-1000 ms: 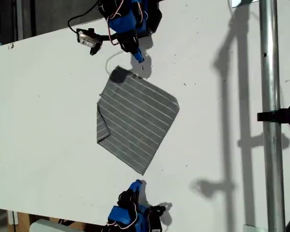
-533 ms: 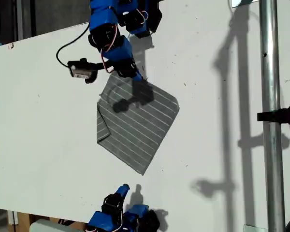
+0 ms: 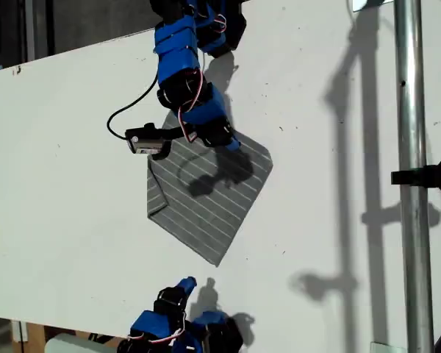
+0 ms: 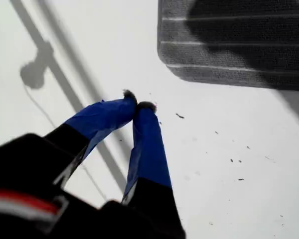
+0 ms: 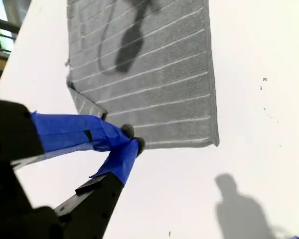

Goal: Grasp corners of a towel and fold twice.

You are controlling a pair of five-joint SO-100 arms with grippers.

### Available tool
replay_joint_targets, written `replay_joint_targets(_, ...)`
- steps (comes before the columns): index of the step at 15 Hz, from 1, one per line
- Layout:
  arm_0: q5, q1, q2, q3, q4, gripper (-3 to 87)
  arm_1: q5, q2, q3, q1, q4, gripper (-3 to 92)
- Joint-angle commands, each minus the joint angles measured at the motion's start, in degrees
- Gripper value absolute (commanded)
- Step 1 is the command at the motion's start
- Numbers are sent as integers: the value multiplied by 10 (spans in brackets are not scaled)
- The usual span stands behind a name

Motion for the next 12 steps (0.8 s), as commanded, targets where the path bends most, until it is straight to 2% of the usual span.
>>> replay_joint_targets(1, 4, -2, -11, -15, -18, -26, 7, 16, -39, 0, 19, -3)
replay_joint_targets(5, 10, -5, -7, -5, -18, -26, -18, 13, -32, 4, -5, 4)
replay_joint_targets(6, 11, -5, -7, 0, -18, -26, -45, 13, -25, 0, -30, 118)
replay_joint_targets(7, 11, -4, -7, 7, -18, -26, -56, 12, -19, -4, -39, 271)
replay_joint_targets(8, 9, 0, -7, 15, -18, -26, -65, 11, -12, -5, -43, 358)
replay_joint_targets(10, 4, 5, -1, 26, -18, -26, -76, -6, 11, -4, -31, 427)
replay_joint_targets(12, 4, 6, 6, 27, -17, -26, -79, -55, 23, -4, -11, 449)
